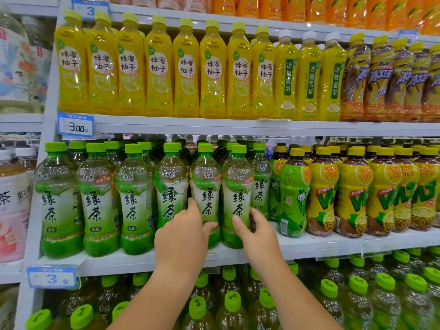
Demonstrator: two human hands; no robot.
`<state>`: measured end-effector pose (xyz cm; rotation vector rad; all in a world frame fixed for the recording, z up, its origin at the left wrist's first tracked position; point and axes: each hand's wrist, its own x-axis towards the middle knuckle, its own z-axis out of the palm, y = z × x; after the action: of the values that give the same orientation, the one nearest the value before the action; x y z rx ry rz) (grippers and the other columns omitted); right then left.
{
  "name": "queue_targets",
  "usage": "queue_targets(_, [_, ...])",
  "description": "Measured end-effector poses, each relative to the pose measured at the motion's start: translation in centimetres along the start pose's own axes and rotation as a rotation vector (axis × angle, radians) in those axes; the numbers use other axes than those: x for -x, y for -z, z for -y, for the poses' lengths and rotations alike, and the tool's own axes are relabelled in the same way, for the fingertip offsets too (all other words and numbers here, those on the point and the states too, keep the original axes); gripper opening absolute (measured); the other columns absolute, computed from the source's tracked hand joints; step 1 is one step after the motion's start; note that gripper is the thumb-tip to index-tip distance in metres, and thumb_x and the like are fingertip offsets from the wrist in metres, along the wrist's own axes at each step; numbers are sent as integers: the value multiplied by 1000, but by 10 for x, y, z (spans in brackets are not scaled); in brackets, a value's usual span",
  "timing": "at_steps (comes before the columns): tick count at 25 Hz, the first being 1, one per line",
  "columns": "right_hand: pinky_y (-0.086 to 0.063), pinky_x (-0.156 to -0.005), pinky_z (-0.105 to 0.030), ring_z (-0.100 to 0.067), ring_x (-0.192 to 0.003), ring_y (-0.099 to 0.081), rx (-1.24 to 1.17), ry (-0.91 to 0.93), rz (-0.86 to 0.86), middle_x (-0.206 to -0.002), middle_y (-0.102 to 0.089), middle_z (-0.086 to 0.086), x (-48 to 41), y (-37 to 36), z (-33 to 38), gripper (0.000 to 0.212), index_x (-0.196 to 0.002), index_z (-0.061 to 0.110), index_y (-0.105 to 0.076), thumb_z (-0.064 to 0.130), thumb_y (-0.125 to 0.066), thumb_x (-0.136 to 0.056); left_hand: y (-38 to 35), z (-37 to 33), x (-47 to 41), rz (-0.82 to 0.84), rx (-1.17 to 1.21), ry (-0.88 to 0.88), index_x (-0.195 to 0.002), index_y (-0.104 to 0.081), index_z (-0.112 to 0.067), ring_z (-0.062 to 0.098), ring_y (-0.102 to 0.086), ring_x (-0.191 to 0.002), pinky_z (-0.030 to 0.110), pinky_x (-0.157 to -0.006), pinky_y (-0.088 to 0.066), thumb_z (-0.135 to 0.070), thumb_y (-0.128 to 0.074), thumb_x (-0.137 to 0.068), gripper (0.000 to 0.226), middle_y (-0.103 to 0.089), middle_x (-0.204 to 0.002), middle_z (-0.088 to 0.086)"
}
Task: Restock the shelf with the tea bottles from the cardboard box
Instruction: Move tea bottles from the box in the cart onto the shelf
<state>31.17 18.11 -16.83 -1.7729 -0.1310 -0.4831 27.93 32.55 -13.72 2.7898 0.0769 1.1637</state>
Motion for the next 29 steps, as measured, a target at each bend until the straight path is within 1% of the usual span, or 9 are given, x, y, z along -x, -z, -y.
queue_targets(4, [-40, -108, -32, -4, -121, -45, -20, -4, 11, -142, -51, 7, -2, 1, -2, 64, -149, 23, -39, 42, -63, -93, -2, 2, 1, -27, 36, 19, -154, -29, -23, 12, -67, -94, 24, -58, -40, -68, -43, -92, 77, -67, -107, -9])
queue_targets(9, [-39, -111, -36, -9, -131, -45, -37, -6, -10, -147, -49, 7, -2, 2, -7, 72, -150, 23, -38, 48, -66, -88, -4, 4, 2, -29, 120, 60, -153, -31, -24, 14, -66, -94, 27, -63, -50, -68, -48, -91, 78, -66, -108, -8])
queue_targets(13, [-38, -113, -38, -12, -135, -43, -35, -10, -17, -149, -46, 6, -2, 2, -6, 77, -151, 22, -37, 52, -67, -86, -4, 6, 2, -23, 161, 74, -153, -33, -25, 13, -65, -96, 25, -61, -45, -66, -52, -90, 77, -66, -107, -8])
queue_targets(18, [-40, -105, -28, -5, -128, -47, 14, 6, 13, -139, -52, 15, -1, 3, -4, 67, -148, 25, -41, 49, -64, -90, -2, 8, 3, 20, 186, 65, -154, -31, -22, 16, -65, -101, 29, -66, -50, -64, -49, -93, 77, -63, -116, -5])
queue_targets(21, [-36, -110, -32, -11, -137, -42, 42, -9, 17, -148, -46, 10, 1, 1, -2, 71, -152, 24, -34, 51, -60, -92, 5, 7, 2, 98, 233, 105, -145, -44, -20, 20, -65, -101, 32, -71, -51, -57, -54, -94, 64, -63, -115, -3])
queue_targets(23, [-37, -113, -38, -12, -137, -42, 81, -11, 20, -151, -44, 10, 3, -1, 0, 71, -152, 27, -32, 55, -57, -92, 10, 7, 1, 162, 269, 122, -121, -58, -22, 22, -64, -91, 34, -71, -53, -50, -58, -94, 39, -65, -102, -3])
queue_targets(25, [-39, -112, -42, -11, -135, -45, 101, -25, 32, -148, -48, 11, 5, -2, 3, 68, -151, 31, -35, 58, -54, -92, 16, 8, 3, 200, 372, 123, -99, -60, -22, 19, -62, -81, 34, -69, -53, -41, -62, -94, 20, -60, -83, -8])
queue_targets(27, [-37, -113, -44, -16, -138, -43, 156, -50, 49, -150, -45, 9, 7, -1, 7, 69, -152, 29, -32, 60, -50, -93, 24, 9, 8, 246, 523, 140, -106, -63, -18, 15, -60, -78, 29, -71, -48, -31, -63, -95, 17, -51, -75, -16])
queue_targets(29, [-34, -115, -45, -22, -141, -38, 247, -117, 49, -155, -39, 2, 9, 3, 13, 73, -154, 22, -28, 59, -46, -95, 29, 11, 10, 307, 654, 155, -109, -63, -18, 17, -63, -78, 33, -77, -52, -27, -63, -94, 17, -60, -80, -10])
